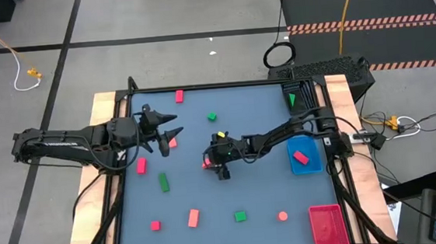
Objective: Sort & place blocks by color
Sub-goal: Put the orange block into the red bin
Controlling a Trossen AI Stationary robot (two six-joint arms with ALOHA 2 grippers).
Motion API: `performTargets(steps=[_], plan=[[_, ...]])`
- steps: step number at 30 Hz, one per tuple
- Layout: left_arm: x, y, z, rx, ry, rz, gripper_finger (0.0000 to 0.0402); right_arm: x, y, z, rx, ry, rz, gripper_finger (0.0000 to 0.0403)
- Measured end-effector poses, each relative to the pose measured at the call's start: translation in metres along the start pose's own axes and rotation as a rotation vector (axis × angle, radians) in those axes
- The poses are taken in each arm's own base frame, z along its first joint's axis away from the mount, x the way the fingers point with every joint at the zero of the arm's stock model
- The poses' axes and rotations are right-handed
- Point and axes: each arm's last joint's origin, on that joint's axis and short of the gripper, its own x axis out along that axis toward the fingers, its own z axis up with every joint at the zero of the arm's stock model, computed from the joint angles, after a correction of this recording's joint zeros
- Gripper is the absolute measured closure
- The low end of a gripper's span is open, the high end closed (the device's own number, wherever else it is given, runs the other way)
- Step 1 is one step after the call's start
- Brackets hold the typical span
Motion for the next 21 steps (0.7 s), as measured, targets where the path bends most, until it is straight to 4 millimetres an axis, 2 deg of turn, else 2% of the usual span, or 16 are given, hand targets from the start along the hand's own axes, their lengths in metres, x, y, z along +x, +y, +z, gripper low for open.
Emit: performTargets(steps=[6,11,15,20,21], plan=[[0.0,0.0001,-0.0009,0.004,0.009,0.001,0.0163,0.0043,0.0,-0.0063,0.024,0.016,0.002,0.0118],[0.0,0.0002,-0.0011,0.005,0.011,0.001,0.0163,0.0042,0.0009,-0.0053,0.025,0.001,0.049,0.0146],[0.0,0.0002,-0.0011,0.005,0.01,0.001,0.0163,0.0042,0.0009,-0.0043,0.019,-0.01,0.049,0.0196],[0.0,0.0002,-0.0011,0.005,0.01,0.001,0.0163,0.0042,0.0009,-0.0049,-0.004,-0.004,0.049,0.0285],[0.0,0.0002,-0.0011,0.005,0.011,0.001,0.0163,0.0042,0.0009,-0.0049,-0.011,-0.002,0.049,0.0289]])
